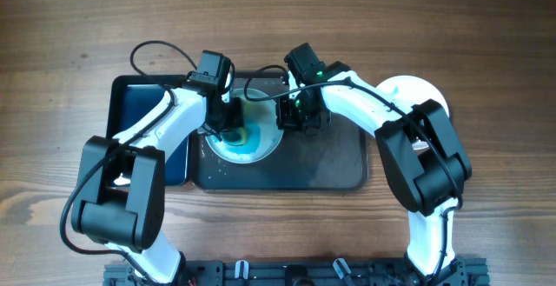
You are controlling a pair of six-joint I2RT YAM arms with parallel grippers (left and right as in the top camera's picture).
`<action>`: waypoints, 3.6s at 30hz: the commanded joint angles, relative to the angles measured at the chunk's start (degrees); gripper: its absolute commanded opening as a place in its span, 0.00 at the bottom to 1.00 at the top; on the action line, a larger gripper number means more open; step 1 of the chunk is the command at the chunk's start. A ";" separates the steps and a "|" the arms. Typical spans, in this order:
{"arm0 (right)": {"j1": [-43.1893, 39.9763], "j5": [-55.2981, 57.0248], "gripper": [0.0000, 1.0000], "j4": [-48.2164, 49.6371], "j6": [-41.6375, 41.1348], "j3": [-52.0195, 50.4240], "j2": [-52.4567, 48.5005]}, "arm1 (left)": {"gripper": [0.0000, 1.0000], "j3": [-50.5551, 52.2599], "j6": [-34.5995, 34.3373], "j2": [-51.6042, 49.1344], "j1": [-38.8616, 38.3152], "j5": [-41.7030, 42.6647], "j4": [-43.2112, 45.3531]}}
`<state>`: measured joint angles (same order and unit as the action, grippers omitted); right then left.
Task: Clean dirty plates on tray and stack at the side
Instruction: 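Keep scrubbing the plate held by the right gripper with the left sponge, then lift the plate with the right gripper and carry it right onto the stack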
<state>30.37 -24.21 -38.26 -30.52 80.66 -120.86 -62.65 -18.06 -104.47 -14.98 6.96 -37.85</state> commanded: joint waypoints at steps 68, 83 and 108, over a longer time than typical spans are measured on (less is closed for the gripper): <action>0.31 1.44 0.04 -1.46 -0.94 -0.55 -1.73 | 0.04 2.56 3.39 -1.18 -4.57 13.75 8.31; 0.31 1.46 0.04 -1.40 -0.74 -0.55 -1.73 | 0.04 -2.82 -8.90 -1.29 -1.57 -23.08 -3.67; 5.92 44.98 0.04 -13.42 1.95 -0.52 19.52 | 0.04 -38.71 -4.85 -1.31 3.65 -10.60 -30.05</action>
<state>33.08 1.85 -49.47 -29.02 80.62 -107.18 -100.77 -24.08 -106.19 -11.62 -4.38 -68.58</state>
